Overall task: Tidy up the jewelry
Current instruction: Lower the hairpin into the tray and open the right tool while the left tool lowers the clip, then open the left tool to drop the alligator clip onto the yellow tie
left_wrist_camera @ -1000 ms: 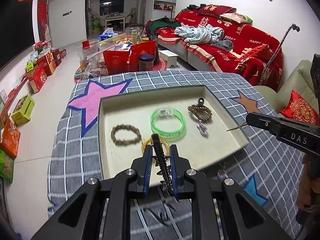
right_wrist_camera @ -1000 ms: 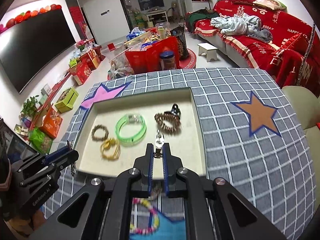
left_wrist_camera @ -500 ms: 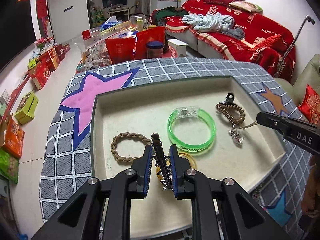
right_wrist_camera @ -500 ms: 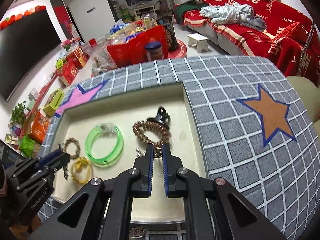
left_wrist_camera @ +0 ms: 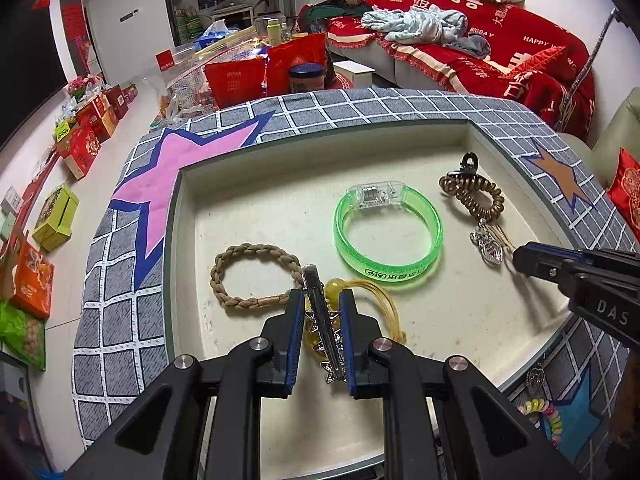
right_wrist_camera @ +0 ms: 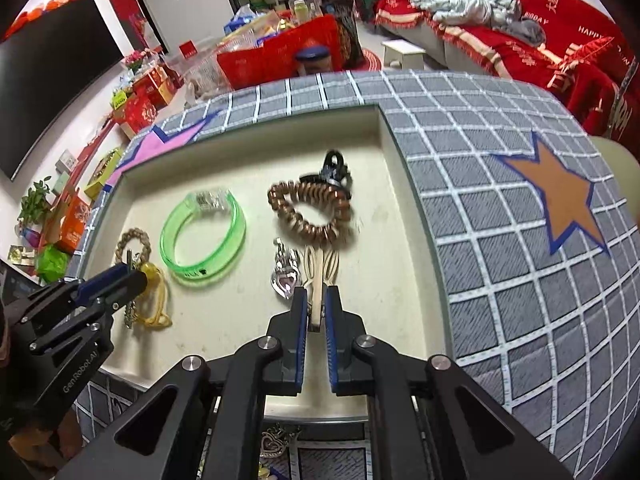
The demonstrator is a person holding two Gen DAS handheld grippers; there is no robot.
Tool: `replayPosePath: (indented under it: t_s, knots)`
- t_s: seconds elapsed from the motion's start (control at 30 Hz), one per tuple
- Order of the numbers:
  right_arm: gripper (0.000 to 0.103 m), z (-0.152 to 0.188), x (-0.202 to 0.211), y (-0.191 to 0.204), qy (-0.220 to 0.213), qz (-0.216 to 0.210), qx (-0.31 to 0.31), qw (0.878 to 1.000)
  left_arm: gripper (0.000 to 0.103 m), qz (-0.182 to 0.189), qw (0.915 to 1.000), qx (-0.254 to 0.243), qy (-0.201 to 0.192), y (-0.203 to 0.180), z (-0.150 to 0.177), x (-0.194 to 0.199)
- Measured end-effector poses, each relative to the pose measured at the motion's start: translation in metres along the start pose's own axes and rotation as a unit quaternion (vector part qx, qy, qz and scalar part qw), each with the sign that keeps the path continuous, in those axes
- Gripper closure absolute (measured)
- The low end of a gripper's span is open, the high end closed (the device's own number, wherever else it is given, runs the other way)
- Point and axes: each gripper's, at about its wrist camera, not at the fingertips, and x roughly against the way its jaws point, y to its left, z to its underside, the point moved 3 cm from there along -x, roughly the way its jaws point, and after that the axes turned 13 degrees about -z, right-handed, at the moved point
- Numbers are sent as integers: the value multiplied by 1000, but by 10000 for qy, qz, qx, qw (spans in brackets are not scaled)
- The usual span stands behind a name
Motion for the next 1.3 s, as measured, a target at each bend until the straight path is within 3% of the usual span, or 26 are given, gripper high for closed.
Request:
replayPosePath:
  t_s: [0.27, 0.33, 0.4, 0.43, 0.73, 1.07, 1.1, 1.13, 1.17, 1.23, 1.3]
  knots:
    - [91, 3, -2, -3, 71, -15, -52, 10000, 69, -49, 9999, -91, -21, -5, -1, 0]
    - [79, 2, 0, -2, 52, -46, -84, 9999, 69, -56, 9999, -100, -21, -6, -1, 1]
    - [41, 2, 6, -1, -32, -153, -130, 9998, 69, -54, 9999, -89, -16, -6, 0, 1]
    - [39, 2, 9, 1, -84, -207, -127, 9997, 69, -60, 10000, -76, -5, -5, 0, 1]
    - [34, 4, 43, 18, -454, -407, -40, 9981, 69, -72, 9998, 72, -148, -1, 0, 11]
    - [33, 13, 59, 14, -548, -503, -148, 9971, 68, -102, 9993, 104, -334, 1, -5, 20]
    - [33, 13, 61, 13, -563, -533, -182, 9968, 66, -110, 9992, 107, -356, 1, -6, 22]
    - [33, 13, 62, 13, -574, -554, -202, 9966, 26, -111, 9992, 117, -369, 2, -7, 23]
    - [33, 14, 63, 13, -585, -569, -214, 9964, 3, -139, 9990, 158, -386, 3, -7, 25]
    - [29, 15, 66, 14, -607, -575, -202, 9963, 0, -270, 9970, 334, -651, 9, -5, 37]
    - [24, 17, 68, 16, -628, -580, -179, 9962, 0, -245, 9972, 290, -649, 10, -3, 44]
